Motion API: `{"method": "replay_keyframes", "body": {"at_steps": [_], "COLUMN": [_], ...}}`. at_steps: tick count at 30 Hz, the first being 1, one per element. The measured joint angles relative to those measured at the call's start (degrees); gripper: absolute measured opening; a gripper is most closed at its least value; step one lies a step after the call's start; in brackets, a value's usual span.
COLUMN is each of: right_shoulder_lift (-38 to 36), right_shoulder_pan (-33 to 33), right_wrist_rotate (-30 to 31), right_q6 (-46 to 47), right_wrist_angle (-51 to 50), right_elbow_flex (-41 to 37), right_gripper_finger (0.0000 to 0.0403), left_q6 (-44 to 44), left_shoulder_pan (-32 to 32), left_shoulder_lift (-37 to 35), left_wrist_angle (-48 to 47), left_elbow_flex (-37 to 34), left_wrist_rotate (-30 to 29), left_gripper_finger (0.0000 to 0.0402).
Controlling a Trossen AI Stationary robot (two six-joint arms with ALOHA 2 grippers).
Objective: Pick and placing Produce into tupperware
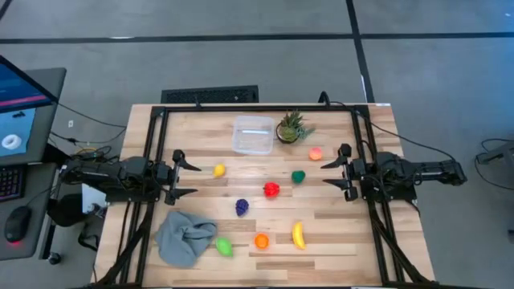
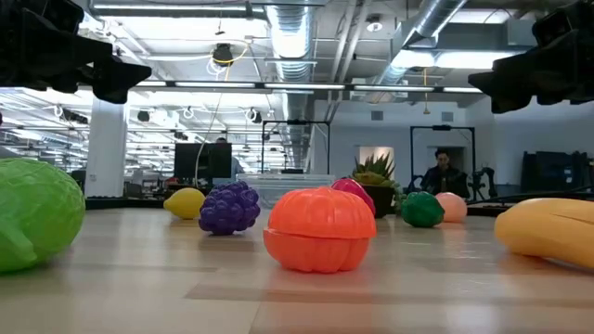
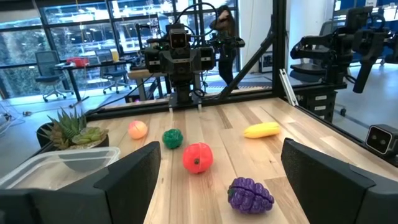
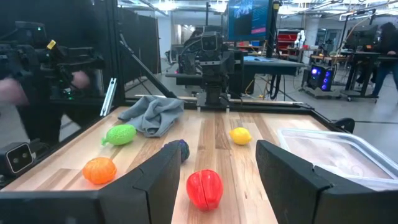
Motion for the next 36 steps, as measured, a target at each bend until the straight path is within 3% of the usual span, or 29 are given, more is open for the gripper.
{"method": "replay_keyframes", "body": {"at_steps": [21, 28, 36], "right_shoulder_lift": [0.0, 0.0, 0.0], "right_shoulder_pan": [0.0, 0.0, 0.0], "right_wrist_rotate": [0.0, 0.0, 0.0], "right_q6": [0.0, 0.0, 0.0], "right_wrist_angle": [0.0, 0.0, 0.0], "right_elbow_flex": [0.0, 0.0, 0.0], "right_gripper_finger": [0.0234, 0.0234, 0.0234], "left_q6": [-0.2, -16.3, -28.7], "left_shoulder_pan": [0.0, 0.0, 0.0], "left_shoulder_lift": [0.0, 0.0, 0.0], "left_wrist_angle": [0.0, 3.4, 10.6], "left_elbow_flex": [0.0, 0.0, 0.0], "left_wrist_rotate": [0.0, -0.7, -8.3], "left_gripper_finger": [0.0323, 0.0323, 0.0323]}}
